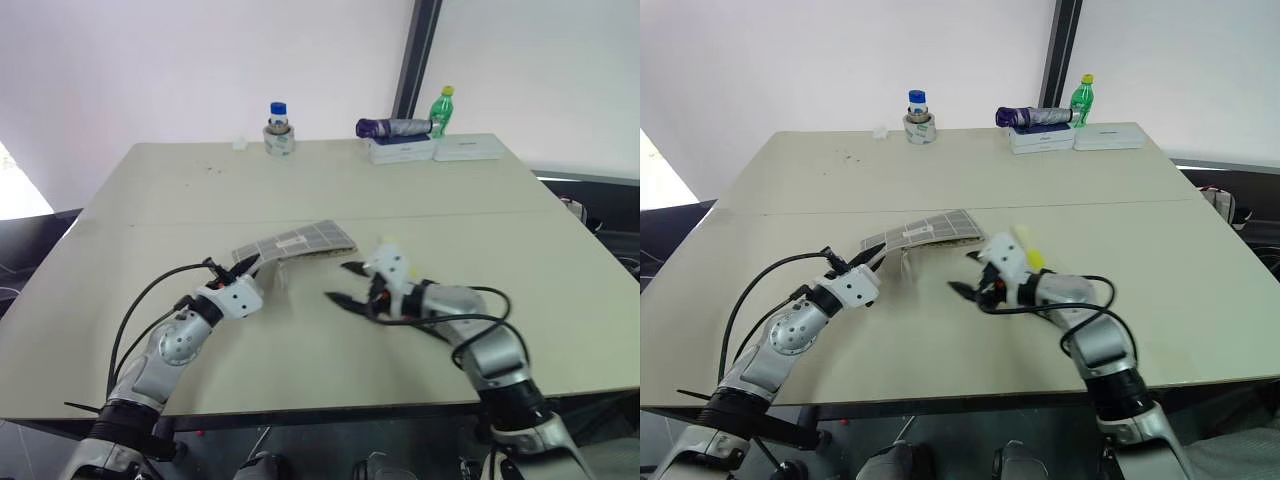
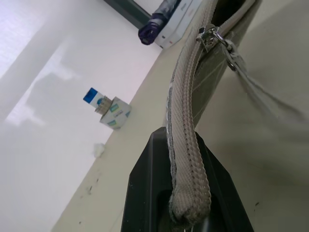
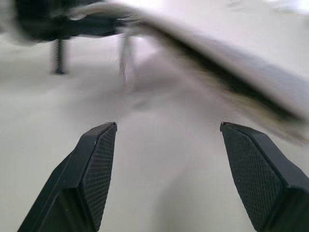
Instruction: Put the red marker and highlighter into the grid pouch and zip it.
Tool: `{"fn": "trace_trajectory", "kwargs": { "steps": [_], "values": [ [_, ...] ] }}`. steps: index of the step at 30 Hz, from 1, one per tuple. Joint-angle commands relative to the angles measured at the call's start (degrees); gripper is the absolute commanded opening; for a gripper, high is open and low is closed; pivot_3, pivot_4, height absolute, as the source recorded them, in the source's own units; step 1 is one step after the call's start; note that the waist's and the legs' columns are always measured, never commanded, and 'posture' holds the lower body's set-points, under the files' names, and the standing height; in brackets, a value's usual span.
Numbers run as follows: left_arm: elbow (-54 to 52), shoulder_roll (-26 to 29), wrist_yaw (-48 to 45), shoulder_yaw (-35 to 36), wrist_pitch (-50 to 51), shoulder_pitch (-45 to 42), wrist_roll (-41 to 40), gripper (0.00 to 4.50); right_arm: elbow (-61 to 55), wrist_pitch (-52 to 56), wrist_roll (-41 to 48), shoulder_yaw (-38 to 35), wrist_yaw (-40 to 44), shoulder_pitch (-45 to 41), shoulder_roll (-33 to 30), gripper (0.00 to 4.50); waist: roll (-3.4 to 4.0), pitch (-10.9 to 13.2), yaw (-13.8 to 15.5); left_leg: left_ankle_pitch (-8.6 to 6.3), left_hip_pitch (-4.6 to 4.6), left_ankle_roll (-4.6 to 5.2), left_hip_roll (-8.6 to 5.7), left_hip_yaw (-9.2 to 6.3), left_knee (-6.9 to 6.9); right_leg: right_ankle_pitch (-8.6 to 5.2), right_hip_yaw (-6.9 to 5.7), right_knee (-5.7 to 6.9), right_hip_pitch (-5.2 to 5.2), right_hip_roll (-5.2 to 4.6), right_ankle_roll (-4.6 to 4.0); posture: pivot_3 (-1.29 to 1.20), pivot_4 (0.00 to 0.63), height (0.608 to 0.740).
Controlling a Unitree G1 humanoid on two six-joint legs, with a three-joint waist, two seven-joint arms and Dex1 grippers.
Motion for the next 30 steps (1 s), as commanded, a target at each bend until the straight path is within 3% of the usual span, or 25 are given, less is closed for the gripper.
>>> {"fn": "trace_trajectory", "kwargs": {
  "steps": [1,6,10,19,25,28,30],
  "values": [
    [-1.68,0.91,-0.53,2.58,-0.43,1.66,-2.74,0.0,-4.81,-1.41,0.51,-7.01,-5.71,3.93,-1.05,3.54,0.0,0.0,0.18,0.0,0.01,0.0,0.0,0.0,0.0,0.0,0.0,-0.01,0.01,0.0,0.0,0.0,0.15,0.74],
    [-1.96,0.87,-1.5,3.02,-0.35,3.38,-4.48,0.0,-4.02,-1.57,-2.15,-11.13,-12.37,8.22,-2.11,3.54,0.0,0.0,0.29,-0.01,0.0,0.01,0.0,0.01,0.01,0.0,0.0,-0.01,0.01,-0.01,0.0,0.0,0.15,0.74],
    [-1.67,0.47,-1.65,2.55,-0.28,3.09,-4.31,0.0,-1.84,-1.6,-3.68,-9.65,-14.57,8.26,-2.35,3.54,0.0,0.0,0.23,-0.01,0.02,0.02,0.0,0.0,0.0,0.0,0.0,-0.01,0.01,0.0,0.0,0.0,0.15,0.74],
    [-2.33,0.36,-1.67,2.7,0.24,2.72,-3.64,0.0,14.25,4.95,-6.96,-5.78,-20.67,-2.87,0.09,3.54,0.0,0.0,0.09,0.03,0.03,-0.05,0.0,0.01,0.0,0.0,0.0,0.02,0.01,0.04,-0.01,0.0,0.15,0.74],
    [-3.66,0.64,-1.23,3.24,0.71,4.24,-3.11,0.0,22.71,7.59,-5.55,-7.2,-22.27,-6.58,1.26,3.54,0.0,0.0,0.16,0.13,0.02,-0.21,-0.01,0.06,0.0,0.0,0.01,-0.02,0.03,0.02,0.0,0.0,0.15,0.74],
    [-4.44,0.55,-1.1,3.34,1.12,4.62,-3.05,0.0,24.24,8.81,-4.51,-8.15,-22.82,-7.59,1.67,2.69,0.0,0.0,0.21,0.04,0.05,-0.06,0.0,0.02,0.01,0.0,0.01,-0.01,0.07,0.02,0.0,0.0,0.15,0.74],
    [-4.84,0.53,-0.99,3.52,1.45,4.87,-3.13,0.0,23.59,9.12,-3.41,-8.43,-22.16,-7.89,1.85,1.71,0.0,0.0,0.26,0.03,0.06,-0.05,0.0,0.01,0.02,0.0,0.01,-0.01,0.09,0.01,0.0,0.0,0.15,0.74]
  ]
}}
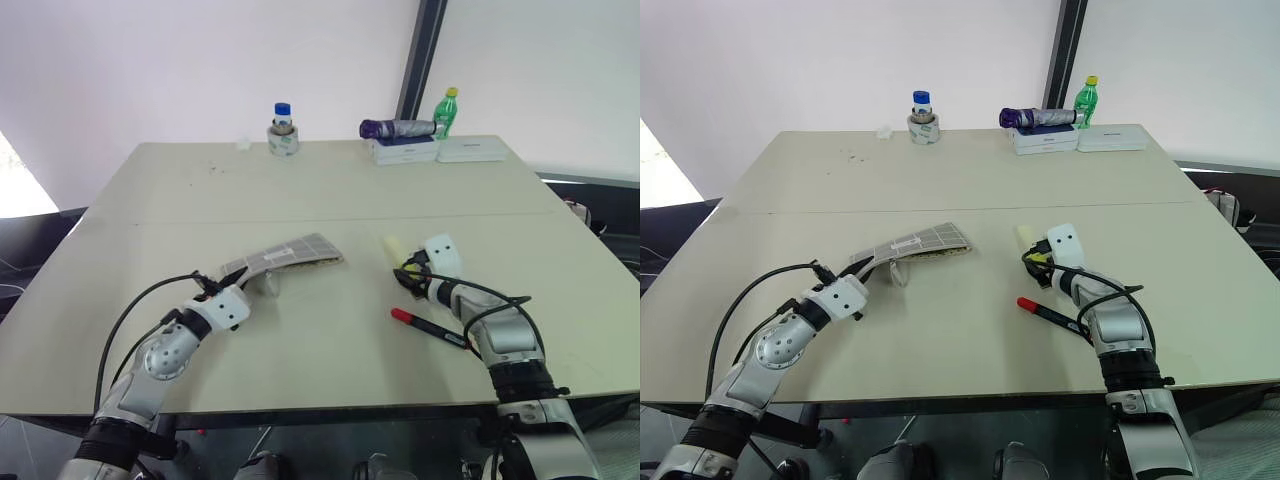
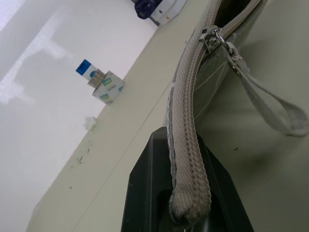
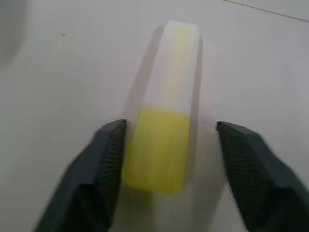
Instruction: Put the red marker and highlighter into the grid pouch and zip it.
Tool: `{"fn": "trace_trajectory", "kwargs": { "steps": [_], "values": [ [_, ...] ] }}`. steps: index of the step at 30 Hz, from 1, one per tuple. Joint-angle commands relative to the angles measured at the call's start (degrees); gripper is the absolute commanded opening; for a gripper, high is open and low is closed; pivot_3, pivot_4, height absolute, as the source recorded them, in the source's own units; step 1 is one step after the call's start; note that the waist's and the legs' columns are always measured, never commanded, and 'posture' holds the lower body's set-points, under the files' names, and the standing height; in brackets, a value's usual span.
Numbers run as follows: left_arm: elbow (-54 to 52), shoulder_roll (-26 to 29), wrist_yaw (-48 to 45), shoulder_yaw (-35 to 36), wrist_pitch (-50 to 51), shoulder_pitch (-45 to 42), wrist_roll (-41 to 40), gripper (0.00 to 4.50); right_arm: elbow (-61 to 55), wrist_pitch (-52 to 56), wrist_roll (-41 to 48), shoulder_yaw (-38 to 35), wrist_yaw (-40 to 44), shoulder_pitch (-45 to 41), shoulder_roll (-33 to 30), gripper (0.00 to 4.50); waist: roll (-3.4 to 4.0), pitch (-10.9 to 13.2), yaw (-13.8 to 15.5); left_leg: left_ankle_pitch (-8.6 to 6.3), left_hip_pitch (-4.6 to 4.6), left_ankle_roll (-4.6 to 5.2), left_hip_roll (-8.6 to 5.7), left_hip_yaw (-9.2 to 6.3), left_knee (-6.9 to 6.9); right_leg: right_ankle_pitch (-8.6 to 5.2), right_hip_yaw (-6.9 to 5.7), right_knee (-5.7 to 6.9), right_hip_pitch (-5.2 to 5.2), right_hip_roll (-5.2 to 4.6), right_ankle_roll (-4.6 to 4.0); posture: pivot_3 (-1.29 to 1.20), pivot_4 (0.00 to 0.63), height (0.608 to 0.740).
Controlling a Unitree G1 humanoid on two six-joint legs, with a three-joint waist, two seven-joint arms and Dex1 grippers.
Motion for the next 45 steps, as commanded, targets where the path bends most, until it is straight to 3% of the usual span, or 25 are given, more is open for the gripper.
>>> {"fn": "trace_trajectory", "kwargs": {
  "steps": [1,2,4,8,13,22,45],
  "values": [
    [-2.68,0.27,0.94,1.91,0.13,0.02,-0.39,0.0,0.0,1.78,1.44,-1.33,0.28,-0.51,-0.15,1.23,0.0,0.0,0.04,0.0,0.0,0.0,0.0,0.0,0.0,0.0,0.0,0.0,0.0,0.0,0.0,0.0,0.15,0.74],
    [-2.73,0.36,0.87,1.87,0.16,0.02,-0.33,0.0,-0.77,2.09,1.93,-1.36,0.75,-0.42,-0.34,0.9,0.0,0.0,0.03,0.0,0.0,-0.01,0.0,0.0,0.01,0.0,0.0,0.0,0.0,0.0,0.0,0.0,0.15,0.74],
    [-2.63,0.36,0.75,1.84,0.22,-0.09,-0.4,0.0,-2.28,0.74,2.41,-1.07,2.31,-0.3,-1.25,0.93,0.0,0.0,0.02,0.01,0.0,-0.02,0.0,0.0,0.01,0.0,0.0,0.0,0.0,0.0,0.0,0.0,0.15,0.74],
    [-2.08,-0.08,-0.19,1.73,0.29,-0.67,-1.78,0.0,-14.65,-5.94,10.67,1.22,20.02,2.59,-4.96,0.93,0.04,0.03,-0.01,-0.02,-0.05,0.04,-0.01,0.02,-0.04,0.0,0.01,-0.02,-0.06,-0.01,0.0,0.0,0.15,0.74],
    [-1.2,-0.58,-0.8,1.36,0.2,-1.65,-1.66,0.0,-23.54,-5.61,15.28,4.99,31.61,5.67,-9.45,0.93,0.02,0.02,-0.11,-0.06,-0.02,0.11,0.01,-0.03,-0.08,0.0,-0.02,-0.02,-0.06,0.03,0.01,0.0,0.15,0.74],
    [-0.96,-0.64,-1.69,0.94,-0.11,-3.1,-1.22,0.0,-18.56,-8.55,8.23,10.39,27.04,2.78,-7.93,0.93,-0.01,0.01,0.07,-0.09,-0.03,0.16,-0.01,-0.03,0.02,0.0,-0.03,-0.01,-0.04,-0.01,0.0,0.0,0.15,0.74],
    [-2.38,-1.03,-2.48,0.7,0.31,-2.29,0.21,0.0,-18.91,-4.77,12.11,9.36,28.73,0.65,-7.67,0.93,-0.01,0.01,0.08,-0.09,-0.03,0.15,0.0,-0.02,0.01,0.0,-0.03,-0.01,-0.04,-0.01,0.0,0.0,0.15,0.74]
  ]
}}
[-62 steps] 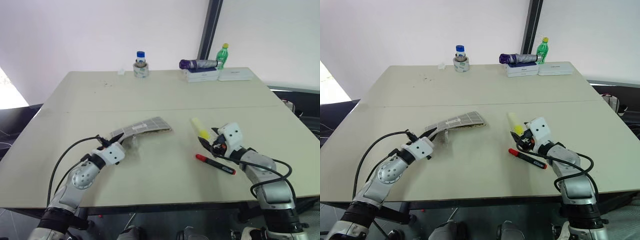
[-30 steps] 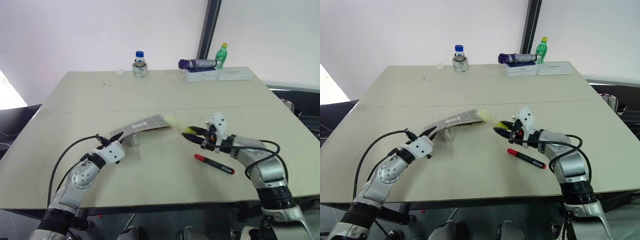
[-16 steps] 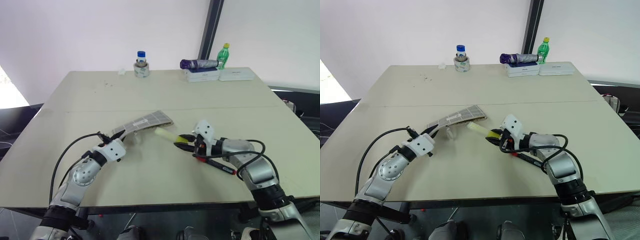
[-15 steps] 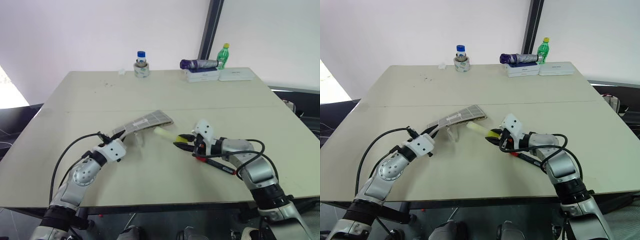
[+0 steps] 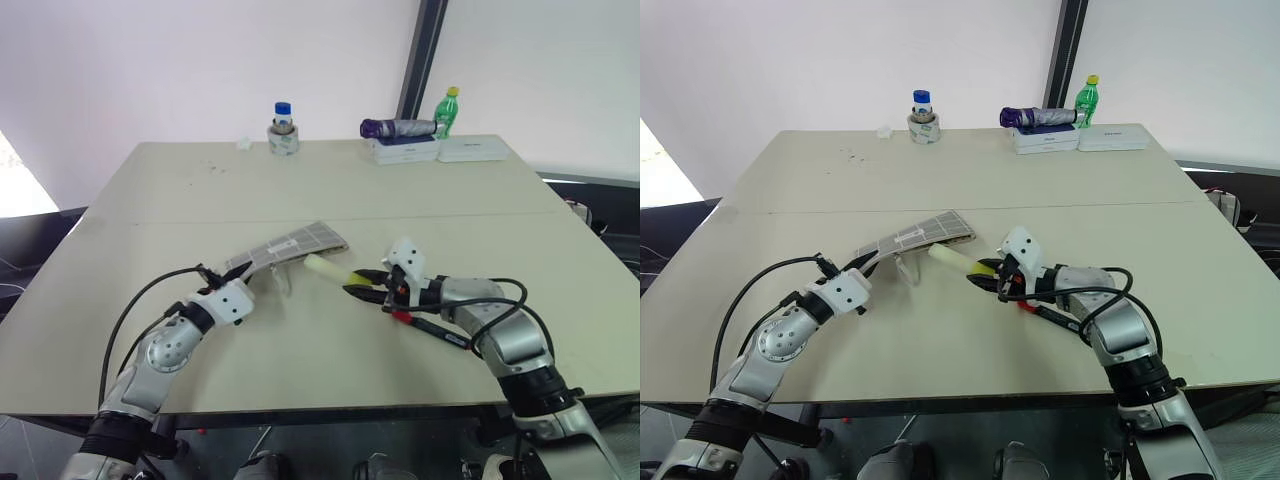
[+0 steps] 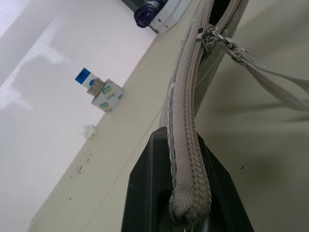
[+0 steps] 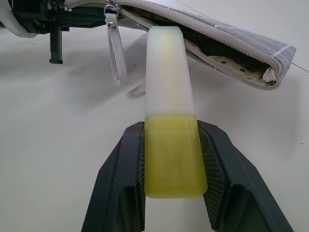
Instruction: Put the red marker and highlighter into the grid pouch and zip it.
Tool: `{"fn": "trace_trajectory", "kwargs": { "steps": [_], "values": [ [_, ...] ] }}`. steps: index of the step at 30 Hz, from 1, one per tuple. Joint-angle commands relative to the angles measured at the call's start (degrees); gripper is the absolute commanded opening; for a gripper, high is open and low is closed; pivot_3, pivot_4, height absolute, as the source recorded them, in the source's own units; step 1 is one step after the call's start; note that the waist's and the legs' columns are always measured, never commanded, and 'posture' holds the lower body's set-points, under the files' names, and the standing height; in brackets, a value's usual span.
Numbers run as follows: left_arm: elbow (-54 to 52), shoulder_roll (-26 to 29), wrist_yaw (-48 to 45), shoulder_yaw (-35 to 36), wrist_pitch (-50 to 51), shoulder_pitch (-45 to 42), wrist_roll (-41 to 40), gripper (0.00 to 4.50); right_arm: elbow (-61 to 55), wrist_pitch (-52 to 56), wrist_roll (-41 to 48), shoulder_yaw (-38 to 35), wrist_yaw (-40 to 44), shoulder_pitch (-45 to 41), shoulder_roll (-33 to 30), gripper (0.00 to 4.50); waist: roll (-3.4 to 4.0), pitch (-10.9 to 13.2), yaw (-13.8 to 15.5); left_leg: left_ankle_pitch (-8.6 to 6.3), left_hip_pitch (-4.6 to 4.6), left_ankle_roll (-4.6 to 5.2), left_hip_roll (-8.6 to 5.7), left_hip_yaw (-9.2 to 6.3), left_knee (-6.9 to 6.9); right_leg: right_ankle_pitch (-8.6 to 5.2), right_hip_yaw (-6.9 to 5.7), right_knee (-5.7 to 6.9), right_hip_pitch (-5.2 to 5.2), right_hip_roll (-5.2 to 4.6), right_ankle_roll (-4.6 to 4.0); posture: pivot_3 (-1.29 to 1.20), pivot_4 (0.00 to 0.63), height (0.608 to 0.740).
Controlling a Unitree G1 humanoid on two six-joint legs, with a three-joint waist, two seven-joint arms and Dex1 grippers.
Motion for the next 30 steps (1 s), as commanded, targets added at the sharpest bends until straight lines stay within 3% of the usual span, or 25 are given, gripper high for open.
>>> {"fn": "trace_trajectory", "kwargs": {
  "steps": [1,7,14,23,30],
  "values": [
    [-1.99,0.0,0.37,-0.04,-0.41,-0.25,0.1,0.0,-2.26,-0.03,1.44,-1.61,0.61,-1.51,-0.61,0.93,0.0,0.0,0.01,0.0,0.0,0.0,0.0,0.0,0.0,0.0,0.0,0.0,0.0,0.0,0.0,0.0,0.15,0.74],
    [-1.99,-0.27,0.47,-0.08,-0.14,-0.45,0.38,0.0,-3.03,1.39,2.58,-2.41,0.1,-1.93,-0.46,0.93,0.0,0.0,0.0,0.0,0.0,0.0,0.0,0.0,0.0,0.0,0.0,0.0,0.0,0.0,0.0,0.0,0.15,0.74],
    [-2.47,-0.54,0.33,0.06,0.16,-0.45,0.08,0.0,-0.06,-1.69,-2.23,0.32,-0.18,-1.56,-2.59,0.93,0.0,0.0,-0.03,0.0,0.0,0.01,0.0,0.0,0.01,0.0,0.0,0.0,0.01,0.0,0.0,0.0,0.15,0.74],
    [-4.42,2.9,-3.19,-3.73,-3.34,-1.21,3.53,0.0,2.35,-0.75,-5.61,3.23,-1.02,-5.82,-0.78,0.93,0.01,0.0,-0.05,0.02,0.0,-0.04,0.0,0.02,0.0,0.0,0.0,0.0,-0.03,0.01,0.0,0.0,0.15,0.74],
    [-6.31,2.43,-8.38,-5.5,-3.17,-2.23,-0.06,0.0,5.91,-13.31,-15.24,11.78,-0.35,-10.01,0.51,0.93,0.01,0.0,-0.1,0.06,-0.01,-0.1,0.01,0.02,0.0,0.0,0.0,0.01,-0.03,0.01,0.0,0.0,0.15,0.74]
  ]
}}
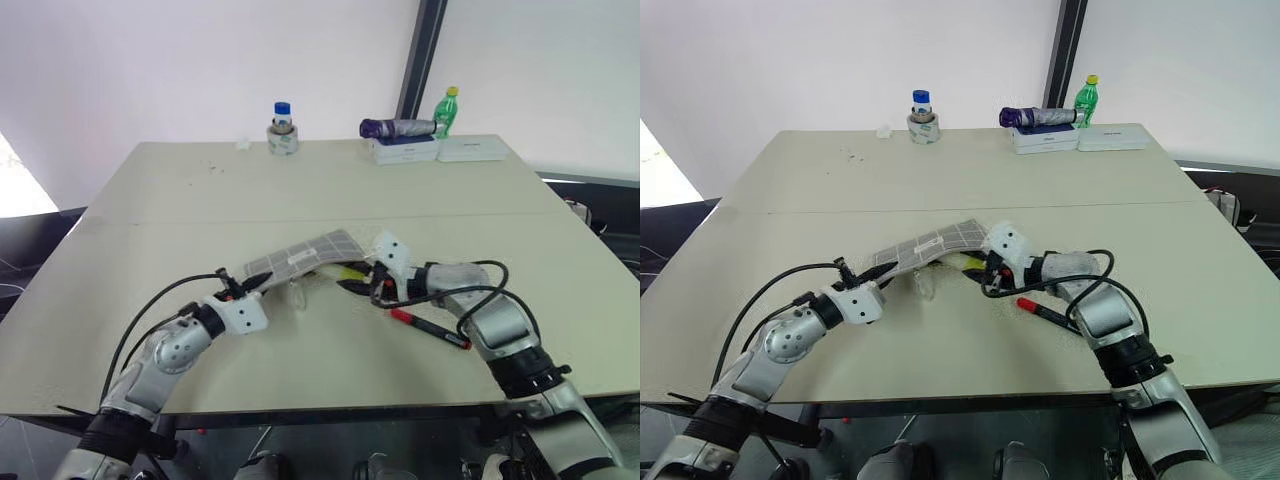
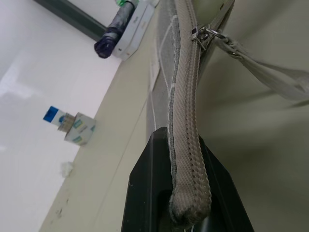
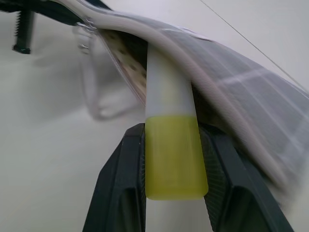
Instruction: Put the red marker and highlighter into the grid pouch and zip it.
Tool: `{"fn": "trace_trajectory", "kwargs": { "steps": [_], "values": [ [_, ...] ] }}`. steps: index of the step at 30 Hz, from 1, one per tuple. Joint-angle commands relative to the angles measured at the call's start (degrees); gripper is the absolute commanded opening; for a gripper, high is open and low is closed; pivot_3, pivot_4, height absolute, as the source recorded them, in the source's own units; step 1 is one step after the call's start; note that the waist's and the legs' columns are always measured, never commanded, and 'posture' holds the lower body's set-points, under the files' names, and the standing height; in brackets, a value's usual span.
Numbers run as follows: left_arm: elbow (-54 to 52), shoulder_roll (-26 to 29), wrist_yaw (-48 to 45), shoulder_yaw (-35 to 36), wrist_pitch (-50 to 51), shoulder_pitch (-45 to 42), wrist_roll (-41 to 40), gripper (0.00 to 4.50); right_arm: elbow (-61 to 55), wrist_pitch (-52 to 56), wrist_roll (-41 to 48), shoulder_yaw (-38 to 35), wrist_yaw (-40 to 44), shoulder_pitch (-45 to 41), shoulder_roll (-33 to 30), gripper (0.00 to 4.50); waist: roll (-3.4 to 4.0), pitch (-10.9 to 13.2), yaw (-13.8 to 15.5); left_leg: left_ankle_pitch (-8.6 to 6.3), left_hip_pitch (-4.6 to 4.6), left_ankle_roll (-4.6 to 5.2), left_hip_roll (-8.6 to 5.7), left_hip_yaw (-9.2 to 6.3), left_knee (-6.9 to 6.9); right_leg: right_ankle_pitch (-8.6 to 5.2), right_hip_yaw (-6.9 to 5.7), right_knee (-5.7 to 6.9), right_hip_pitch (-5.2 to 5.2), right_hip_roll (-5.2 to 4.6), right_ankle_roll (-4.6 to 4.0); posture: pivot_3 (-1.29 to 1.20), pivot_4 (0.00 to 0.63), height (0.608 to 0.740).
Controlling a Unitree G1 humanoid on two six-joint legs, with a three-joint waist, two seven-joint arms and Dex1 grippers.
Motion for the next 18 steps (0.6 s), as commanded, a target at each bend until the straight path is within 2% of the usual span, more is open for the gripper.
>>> {"fn": "trace_trajectory", "kwargs": {
  "steps": [1,10,15,18],
  "values": [
    [-3.49,-0.04,-2.06,-0.71,-0.92,-1.23,-1.89,0.0,2.55,-8.69,-5.72,3.16,-0.32,-3.31,0.29,0.93,0.0,0.0,0.01,0.05,0.0,-0.08,0.0,0.02,0.01,0.0,0.0,0.0,0.0,0.0,0.0,0.0,0.15,0.74],
    [-5.34,0.26,-4.47,0.17,-0.9,-0.76,-3.18,0.0,9.29,-25.45,-12.97,6.3,0.47,-4.8,0.62,0.93,0.0,0.0,-0.05,0.13,0.01,-0.21,-0.04,0.08,0.02,0.0,0.01,0.0,0.0,0.01,0.01,0.0,0.15,0.74],
    [-5.02,0.13,-3.95,0.56,-0.84,-0.48,-2.88,0.0,9.48,-24.14,-10.7,4.4,2.08,-4.22,2.28,0.93,0.0,0.0,-0.01,0.14,0.01,-0.22,-0.03,0.08,0.03,0.0,0.01,0.0,0.0,0.02,0.01,0.0,0.15,0.74],
    [-4.75,-0.12,-3.5,0.96,-0.66,-0.35,-2.92,0.0,7.95,-20.57,-7.17,2.79,5.03,-3.34,2.31,2.39,0.0,0.0,0.0,0.14,0.01,-0.22,-0.02,0.08,0.04,0.0,0.01,0.0,0.01,0.02,0.01,0.0,0.15,0.74]
  ]
}}
